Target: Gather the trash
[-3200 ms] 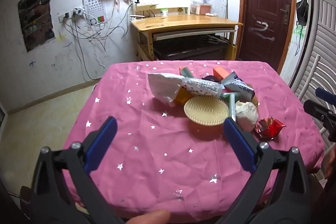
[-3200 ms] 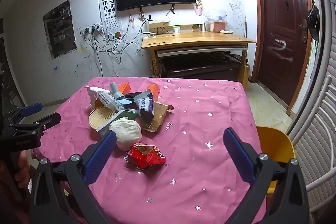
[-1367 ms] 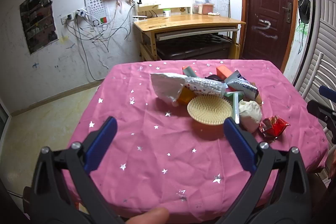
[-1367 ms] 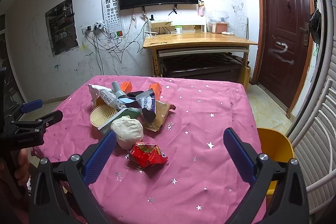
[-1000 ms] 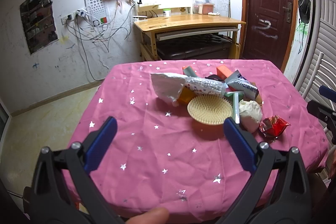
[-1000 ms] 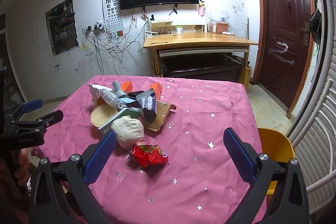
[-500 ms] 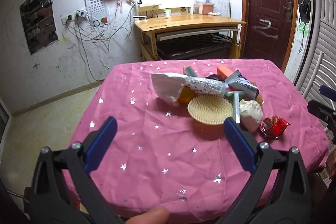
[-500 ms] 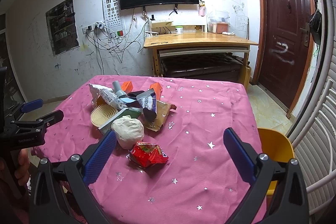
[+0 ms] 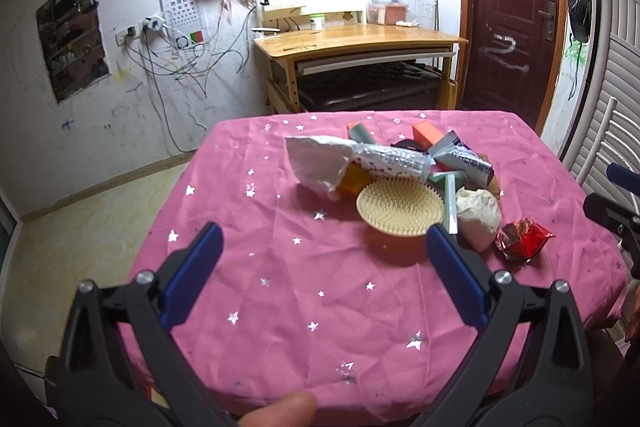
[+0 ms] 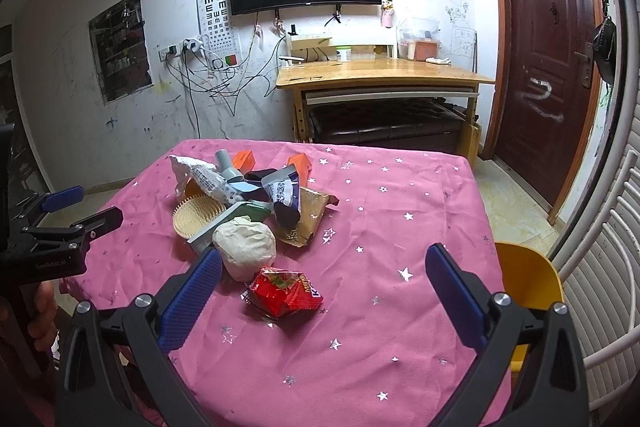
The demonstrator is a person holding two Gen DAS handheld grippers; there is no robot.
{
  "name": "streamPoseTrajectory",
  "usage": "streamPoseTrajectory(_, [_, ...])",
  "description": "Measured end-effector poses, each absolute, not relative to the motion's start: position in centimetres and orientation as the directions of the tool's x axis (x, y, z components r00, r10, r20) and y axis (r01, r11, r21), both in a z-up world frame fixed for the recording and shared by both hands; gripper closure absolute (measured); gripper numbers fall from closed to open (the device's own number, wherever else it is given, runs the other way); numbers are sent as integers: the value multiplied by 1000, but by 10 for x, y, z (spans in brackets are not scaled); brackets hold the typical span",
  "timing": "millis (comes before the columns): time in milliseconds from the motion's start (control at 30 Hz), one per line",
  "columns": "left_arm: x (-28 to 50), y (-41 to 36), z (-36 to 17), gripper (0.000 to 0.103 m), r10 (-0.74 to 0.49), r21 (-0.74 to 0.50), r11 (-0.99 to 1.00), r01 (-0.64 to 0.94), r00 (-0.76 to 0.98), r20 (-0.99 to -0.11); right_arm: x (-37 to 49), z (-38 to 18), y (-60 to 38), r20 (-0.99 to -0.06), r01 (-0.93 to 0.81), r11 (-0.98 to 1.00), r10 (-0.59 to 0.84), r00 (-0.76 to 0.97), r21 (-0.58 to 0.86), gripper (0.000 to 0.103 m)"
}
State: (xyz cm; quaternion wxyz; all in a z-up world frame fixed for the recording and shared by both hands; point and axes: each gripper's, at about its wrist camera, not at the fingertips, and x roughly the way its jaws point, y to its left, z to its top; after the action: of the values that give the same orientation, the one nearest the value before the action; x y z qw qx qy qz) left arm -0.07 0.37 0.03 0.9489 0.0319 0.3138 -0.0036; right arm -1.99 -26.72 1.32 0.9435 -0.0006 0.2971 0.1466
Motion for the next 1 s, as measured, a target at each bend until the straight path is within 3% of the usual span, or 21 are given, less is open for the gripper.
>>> streamPoseTrajectory(467, [36,15,-21,6,-73,2,995,100,741,-668,-5,-24,-235,-667,-425,904,346,660,48,8])
streamPoseTrajectory(633, [45,14,-26,6,-177,-50,979,196,709,-683,6,-40,-231,-694,-443,894,365,621,74,10])
streamPoseTrajectory(767, [55,11,-33,6,-266,-118,959,259,665,-698,16,-53,-227,-720,-446,891,362,592,82,50])
streamPoseTrajectory(1000, [74,-1,-40,6,-313,-163,943,289,611,-727,24,-58,-232,-701,-448,890,371,609,82,75])
